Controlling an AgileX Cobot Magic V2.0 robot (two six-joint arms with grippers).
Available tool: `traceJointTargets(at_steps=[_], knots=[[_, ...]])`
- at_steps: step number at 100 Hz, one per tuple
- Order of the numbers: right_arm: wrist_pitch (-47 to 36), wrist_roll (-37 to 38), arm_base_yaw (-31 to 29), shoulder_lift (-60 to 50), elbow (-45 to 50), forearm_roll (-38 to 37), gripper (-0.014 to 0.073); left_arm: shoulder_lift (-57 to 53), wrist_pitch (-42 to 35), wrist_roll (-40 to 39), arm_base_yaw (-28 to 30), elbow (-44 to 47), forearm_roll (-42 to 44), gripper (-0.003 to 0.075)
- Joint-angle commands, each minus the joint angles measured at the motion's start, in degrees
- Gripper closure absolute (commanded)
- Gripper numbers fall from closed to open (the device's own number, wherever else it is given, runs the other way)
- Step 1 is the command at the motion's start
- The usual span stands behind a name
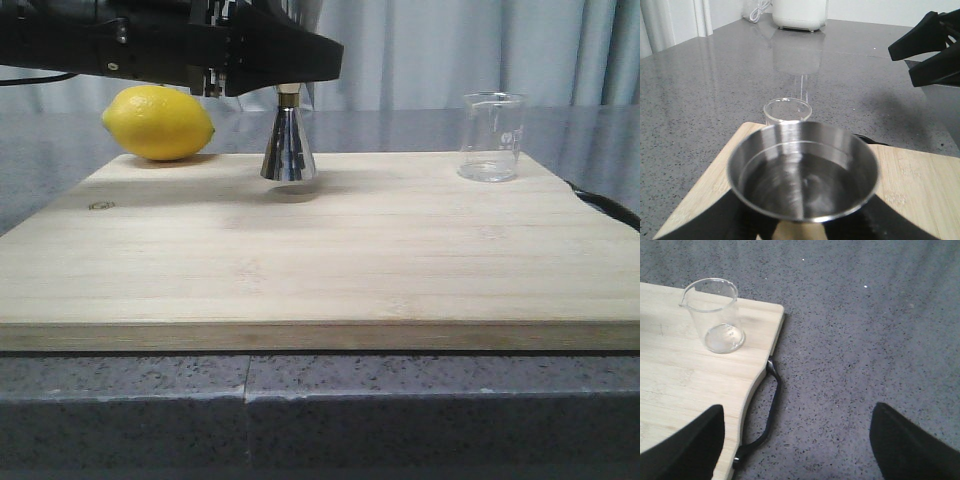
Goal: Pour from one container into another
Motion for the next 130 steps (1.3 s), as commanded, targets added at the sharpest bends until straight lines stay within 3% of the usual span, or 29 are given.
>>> traceJointTargets(at_steps=[1, 75, 118, 130], knots=[[-3.62, -0.64, -0.03, -0.42, -1.35, -0.68, 0.0052, -2.16, 6.35, 0.68, -0.45, -2.20, -5.46, 0.0439], [-3.62, -0.64, -0.03, -0.42, -1.35, -1.26, 0.0052, 0.74, 6.35, 1.31, -0.45, -2.20, -4.78, 0.0428], [-3.62, -0.64, -0.03, -0.42, -1.35, -1.26, 0.0052, 0.74, 6.35, 1.08, -0.45, -2.20, -3.82, 0.0181], [-3.62, -0.64, -0.03, -0.42, -1.35, -1.26, 0.0052, -0.29, 4.86, 0.11, -0.45, -2.20, -1.42, 0.0150]])
